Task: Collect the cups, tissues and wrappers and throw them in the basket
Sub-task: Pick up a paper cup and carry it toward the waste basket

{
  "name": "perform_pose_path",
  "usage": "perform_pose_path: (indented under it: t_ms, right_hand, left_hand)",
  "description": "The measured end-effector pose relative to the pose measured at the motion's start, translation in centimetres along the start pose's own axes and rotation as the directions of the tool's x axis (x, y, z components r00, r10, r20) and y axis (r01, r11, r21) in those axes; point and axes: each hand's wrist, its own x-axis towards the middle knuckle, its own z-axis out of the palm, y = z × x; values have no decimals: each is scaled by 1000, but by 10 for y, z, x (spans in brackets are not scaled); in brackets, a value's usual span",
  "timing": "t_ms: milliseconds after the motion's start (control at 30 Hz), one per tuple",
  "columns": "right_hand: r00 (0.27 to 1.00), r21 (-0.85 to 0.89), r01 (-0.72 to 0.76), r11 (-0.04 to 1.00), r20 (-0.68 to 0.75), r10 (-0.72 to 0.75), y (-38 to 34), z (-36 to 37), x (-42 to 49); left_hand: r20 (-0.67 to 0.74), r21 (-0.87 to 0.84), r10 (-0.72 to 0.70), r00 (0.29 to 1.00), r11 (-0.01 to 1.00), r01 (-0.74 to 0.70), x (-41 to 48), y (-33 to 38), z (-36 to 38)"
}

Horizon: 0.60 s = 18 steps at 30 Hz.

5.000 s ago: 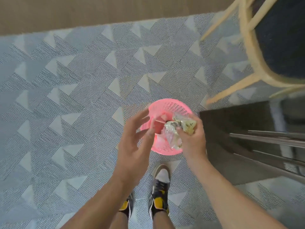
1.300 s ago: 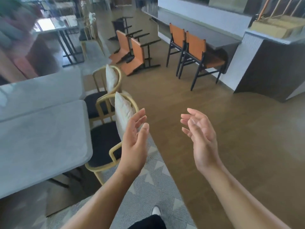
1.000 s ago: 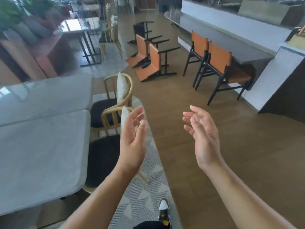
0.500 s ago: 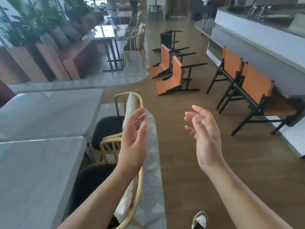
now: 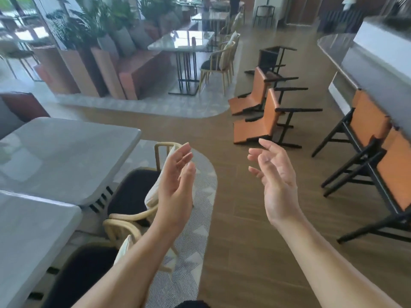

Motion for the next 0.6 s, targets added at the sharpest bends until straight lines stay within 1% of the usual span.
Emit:
perform_pose_path:
  t_ms: [133,267,400,600]
  right_hand:
    - [999,16,-8,1000,46,8,21,-9,75]
    - [997,20,-13,1000,80,11,52,-3,160]
    - [994,9,-12,1000,105,11,87,16,248]
    - [993,-14,-13,1000,118,15,128,60,392]
  left_hand:
    - [-37,2,0,999,1000,0,55,-19,36]
    - [-68,-9,3,998,1000,-4,128,-51,62]
    - [-109,-37,31,994,999,-35,215,-89,75]
    - [-126,-57,43,991,997,-50,362,-133,82]
